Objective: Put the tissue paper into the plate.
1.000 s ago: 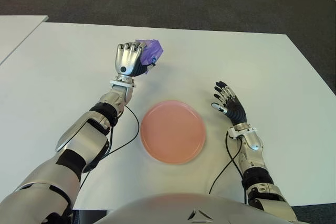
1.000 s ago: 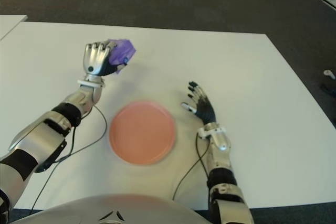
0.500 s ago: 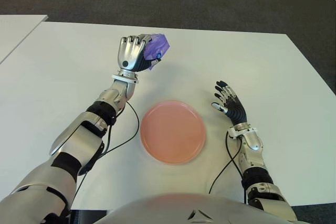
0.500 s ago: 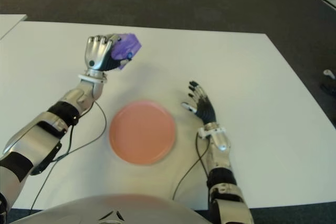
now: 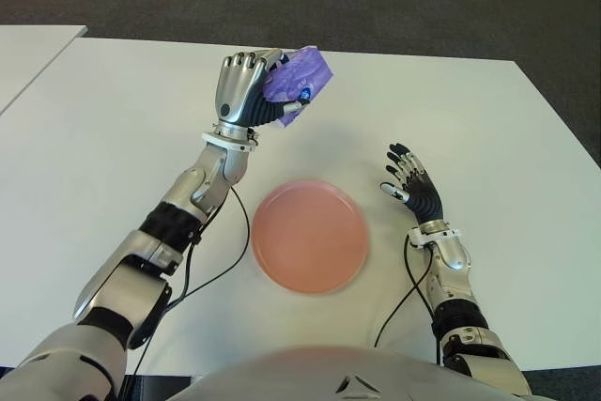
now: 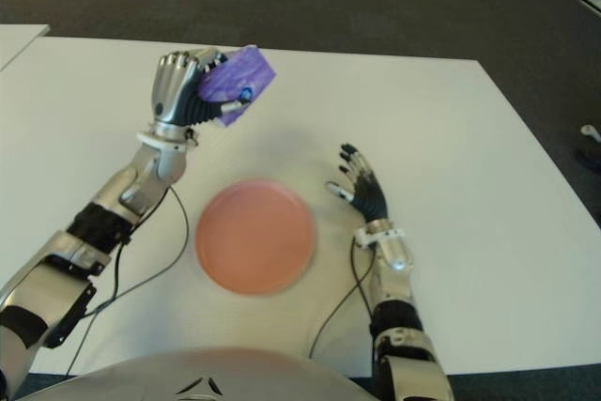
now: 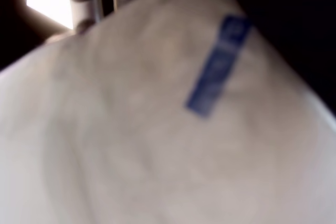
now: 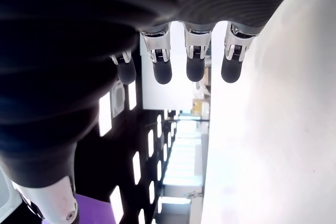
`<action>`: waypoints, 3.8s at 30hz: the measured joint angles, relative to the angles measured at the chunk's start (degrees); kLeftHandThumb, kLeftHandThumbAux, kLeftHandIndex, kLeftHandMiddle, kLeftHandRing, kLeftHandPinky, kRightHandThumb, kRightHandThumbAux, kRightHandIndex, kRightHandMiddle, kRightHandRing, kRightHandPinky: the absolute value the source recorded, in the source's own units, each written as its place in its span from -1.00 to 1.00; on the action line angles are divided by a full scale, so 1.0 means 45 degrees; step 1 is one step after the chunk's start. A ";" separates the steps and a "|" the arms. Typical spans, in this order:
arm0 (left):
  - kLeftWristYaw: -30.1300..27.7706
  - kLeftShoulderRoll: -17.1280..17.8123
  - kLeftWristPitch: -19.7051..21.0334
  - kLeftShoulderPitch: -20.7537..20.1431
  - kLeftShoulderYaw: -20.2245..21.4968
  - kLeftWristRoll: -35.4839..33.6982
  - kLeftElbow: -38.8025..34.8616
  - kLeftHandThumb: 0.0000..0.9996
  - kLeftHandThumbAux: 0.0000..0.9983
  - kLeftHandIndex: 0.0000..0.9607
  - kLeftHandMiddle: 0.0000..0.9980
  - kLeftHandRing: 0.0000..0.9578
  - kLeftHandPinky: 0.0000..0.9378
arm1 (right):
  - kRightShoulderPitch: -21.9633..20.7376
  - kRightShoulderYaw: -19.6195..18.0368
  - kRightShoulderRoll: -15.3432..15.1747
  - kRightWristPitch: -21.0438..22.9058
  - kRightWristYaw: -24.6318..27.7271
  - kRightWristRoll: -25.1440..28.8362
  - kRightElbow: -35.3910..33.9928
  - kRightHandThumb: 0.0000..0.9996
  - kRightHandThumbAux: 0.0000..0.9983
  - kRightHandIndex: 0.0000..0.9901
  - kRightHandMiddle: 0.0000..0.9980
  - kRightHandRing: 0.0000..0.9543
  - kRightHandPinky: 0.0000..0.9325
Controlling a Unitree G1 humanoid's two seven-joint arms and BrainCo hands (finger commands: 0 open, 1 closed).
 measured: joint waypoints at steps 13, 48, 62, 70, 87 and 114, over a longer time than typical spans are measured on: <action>-0.6204 0.1031 -0.0596 0.3478 0.0005 -0.2654 -0.5909 0.51 0.39 -0.08 0.72 0.81 0.83 | 0.0066 0.0035 0.0010 0.0131 -0.0115 -0.0012 -0.0012 -1.00 0.45 -1.00 -1.00 -1.00 -1.00; -1.4125 0.2848 0.0628 0.5332 -0.0034 -0.1677 -0.9693 0.50 0.39 -0.08 0.69 0.78 0.79 | 0.0106 0.0006 0.0042 0.0152 0.0161 0.0103 0.0058 -1.00 0.47 -1.00 -1.00 -1.00 -1.00; -1.2360 0.2451 -0.1451 0.5456 -0.0014 0.0084 -0.8267 0.50 0.40 -0.08 0.71 0.80 0.85 | 0.0037 0.0014 0.0025 0.0076 0.0051 0.0059 0.0233 -1.00 0.45 -1.00 -1.00 -1.00 -1.00; -0.9814 0.2309 -0.2535 0.5298 0.0071 0.2520 -0.7419 0.49 0.40 -0.08 0.71 0.80 0.85 | 0.0037 0.0018 0.0024 0.0076 0.0061 0.0069 0.0219 -1.00 0.47 -1.00 -1.00 -1.00 -1.00; -0.5542 0.1935 -0.3586 0.4831 0.0113 0.4325 -0.5537 0.49 0.40 -0.08 0.72 0.80 0.84 | 0.0038 0.0024 0.0042 0.0104 0.0000 0.0076 0.0164 -1.00 0.46 -1.00 -1.00 -1.00 -1.00; -0.5002 0.1617 -0.4193 0.4497 0.0087 0.3403 -0.4681 0.50 0.40 -0.08 0.71 0.79 0.84 | 0.0072 0.0052 0.0043 0.0151 -0.0063 0.0071 0.0084 -1.00 0.44 -1.00 -1.00 -1.00 -1.00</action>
